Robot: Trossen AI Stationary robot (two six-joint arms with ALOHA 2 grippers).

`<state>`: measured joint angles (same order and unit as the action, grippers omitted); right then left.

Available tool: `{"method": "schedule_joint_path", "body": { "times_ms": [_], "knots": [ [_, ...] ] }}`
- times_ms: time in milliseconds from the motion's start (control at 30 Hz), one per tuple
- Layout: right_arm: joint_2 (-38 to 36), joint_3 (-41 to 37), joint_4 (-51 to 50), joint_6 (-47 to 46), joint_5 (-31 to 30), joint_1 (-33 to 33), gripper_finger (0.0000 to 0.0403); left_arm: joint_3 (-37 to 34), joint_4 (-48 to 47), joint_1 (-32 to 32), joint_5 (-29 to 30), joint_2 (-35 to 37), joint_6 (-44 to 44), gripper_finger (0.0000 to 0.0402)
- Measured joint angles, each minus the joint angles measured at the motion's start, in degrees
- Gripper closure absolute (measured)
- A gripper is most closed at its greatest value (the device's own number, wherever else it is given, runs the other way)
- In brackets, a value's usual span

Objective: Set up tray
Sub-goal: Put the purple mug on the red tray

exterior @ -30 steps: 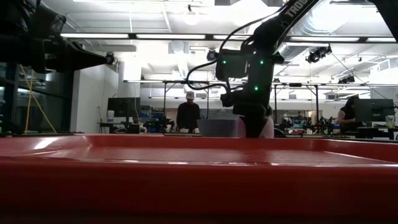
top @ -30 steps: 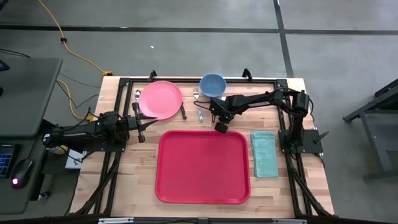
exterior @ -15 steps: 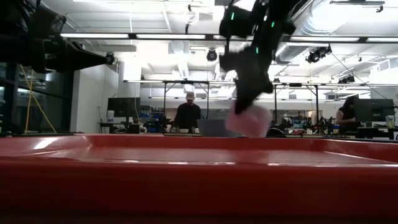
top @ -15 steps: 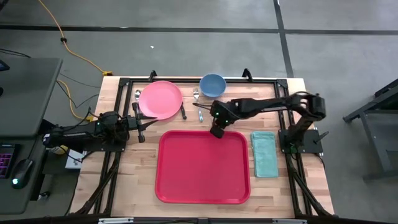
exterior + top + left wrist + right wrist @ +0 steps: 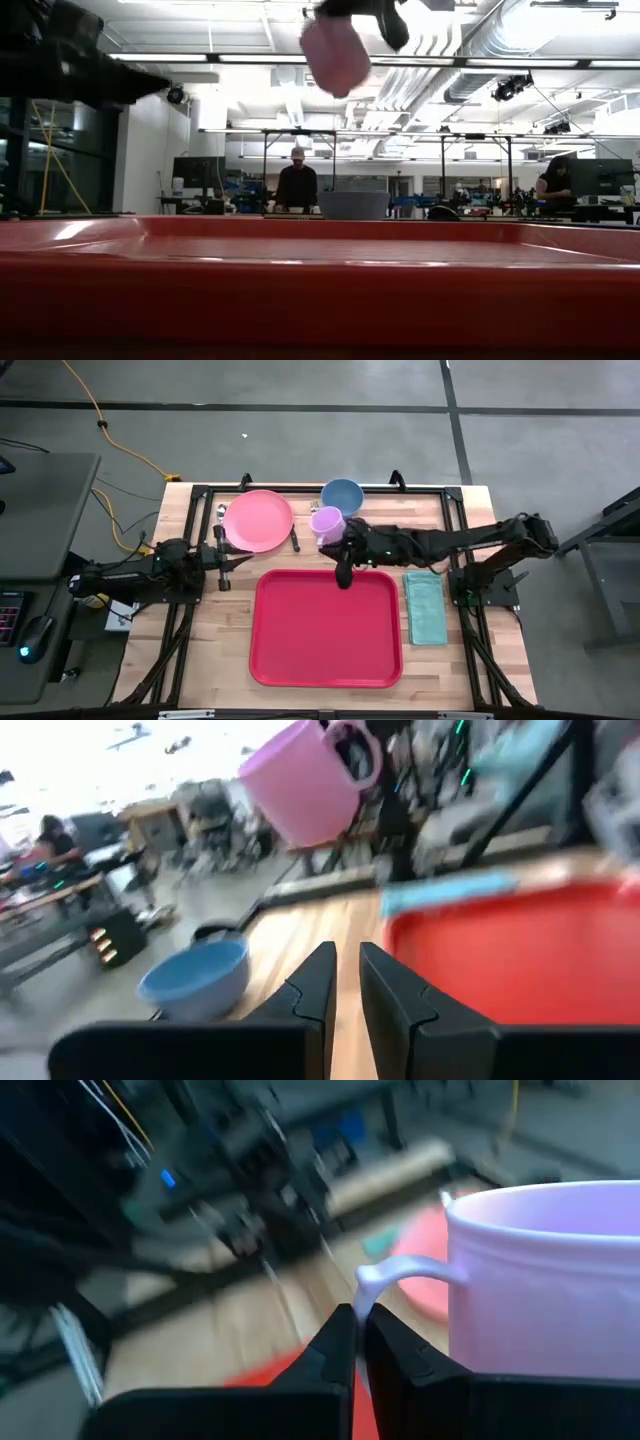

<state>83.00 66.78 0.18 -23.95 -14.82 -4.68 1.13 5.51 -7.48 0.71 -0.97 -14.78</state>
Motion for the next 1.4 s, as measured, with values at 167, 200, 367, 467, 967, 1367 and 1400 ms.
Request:
{"method": "schedule_joint_path", "body": {
  "times_ms": [167,200,367,467,967,1367,1400],
  "knots": [
    [0.79,0.02,10.67,5.66,-1.81,-3.32,0.0402,0.0,8.42,0.02,-4.39,-0.02,4.97,0.0323],
    [0.79,-0.12,12.59,6.4,-1.75,-3.87,0.0402,0.0,10.13,0.02,-4.61,0.0,5.79,0.0323],
    [0.7,-0.21,14.67,8.45,-4.92,-7.42,0.0402,0.0,14.67,0.02,-4.79,0.0,8.96,0.0323],
    [0.74,-0.21,13.85,7.42,-6.99,-10.38,0.0402,0.0,14.44,0.02,-5.08,-0.03,11.24,0.0323],
    [1.3,-1.2,-14.46,-23.03,-49.66,-38.61,0.0403,0.0,14.5,0.02,-5.84,-0.02,15.29,0.0323],
    [6.36,-23.68,22.18,-23.46,-57.82,-41.14,0.0403,0.0,14.37,0.02,-5.69,0.0,15.29,0.0323],
    [6.75,-24.87,22.65,-24.94,-57.33,-40.54,0.0403,0.0,14.34,0.02,-5.75,0.0,15.39,0.0323]
  ]
}}
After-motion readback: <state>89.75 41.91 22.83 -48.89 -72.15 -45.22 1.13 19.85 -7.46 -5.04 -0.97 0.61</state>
